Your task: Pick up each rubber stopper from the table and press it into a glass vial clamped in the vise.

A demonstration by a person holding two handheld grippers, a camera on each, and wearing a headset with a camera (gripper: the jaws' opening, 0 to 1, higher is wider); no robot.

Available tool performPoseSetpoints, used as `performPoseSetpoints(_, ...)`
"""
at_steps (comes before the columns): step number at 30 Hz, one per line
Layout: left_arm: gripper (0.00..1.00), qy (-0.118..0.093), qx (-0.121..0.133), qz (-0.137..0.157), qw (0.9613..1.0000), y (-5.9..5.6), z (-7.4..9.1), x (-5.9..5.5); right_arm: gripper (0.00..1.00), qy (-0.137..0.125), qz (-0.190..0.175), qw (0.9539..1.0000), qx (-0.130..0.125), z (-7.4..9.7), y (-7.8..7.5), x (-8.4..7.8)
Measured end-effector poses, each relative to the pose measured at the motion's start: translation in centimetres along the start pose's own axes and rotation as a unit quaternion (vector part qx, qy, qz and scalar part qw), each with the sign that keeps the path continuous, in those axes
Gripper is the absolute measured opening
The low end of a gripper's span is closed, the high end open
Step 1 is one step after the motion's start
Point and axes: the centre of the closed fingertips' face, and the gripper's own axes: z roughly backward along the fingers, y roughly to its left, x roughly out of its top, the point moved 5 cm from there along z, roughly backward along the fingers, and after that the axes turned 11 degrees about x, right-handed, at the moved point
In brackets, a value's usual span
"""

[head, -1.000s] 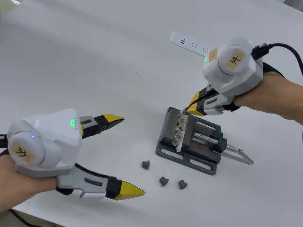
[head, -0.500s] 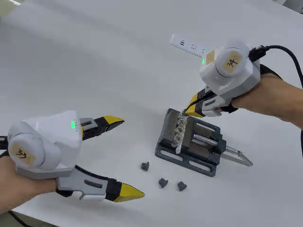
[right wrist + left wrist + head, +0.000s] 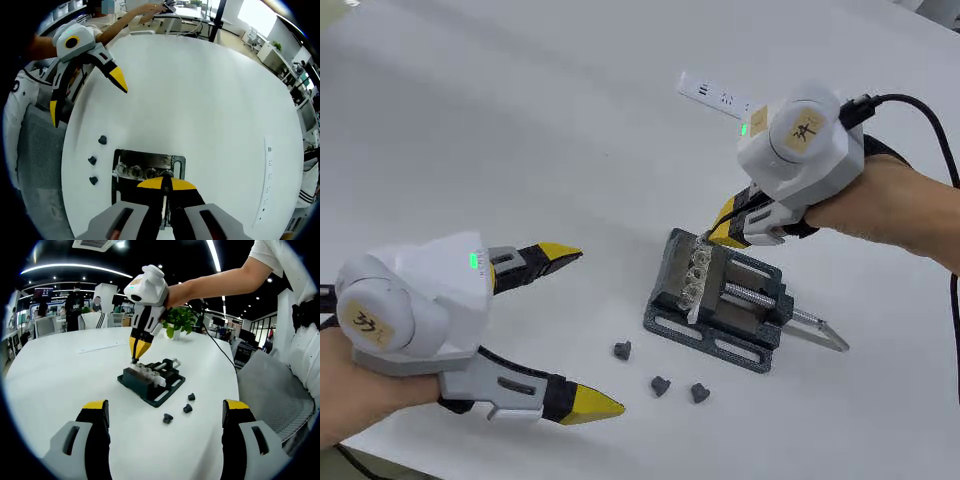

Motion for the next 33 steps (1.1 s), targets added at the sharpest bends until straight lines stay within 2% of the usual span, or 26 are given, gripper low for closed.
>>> performPoseSetpoints(20,0.93,-0.003,0.001,0.003,1.0000,0.15,-0.12,0.02,0.00,0.017,0.005,0.9998,0.007,-0.04,-0.31,0.44)
performPoseSetpoints(33,0.93,-0.005,0.000,0.004,1.0000,0.26,-0.17,0.07,0.00,0.020,0.000,0.9997,0.013,-0.06,-0.44,0.36)
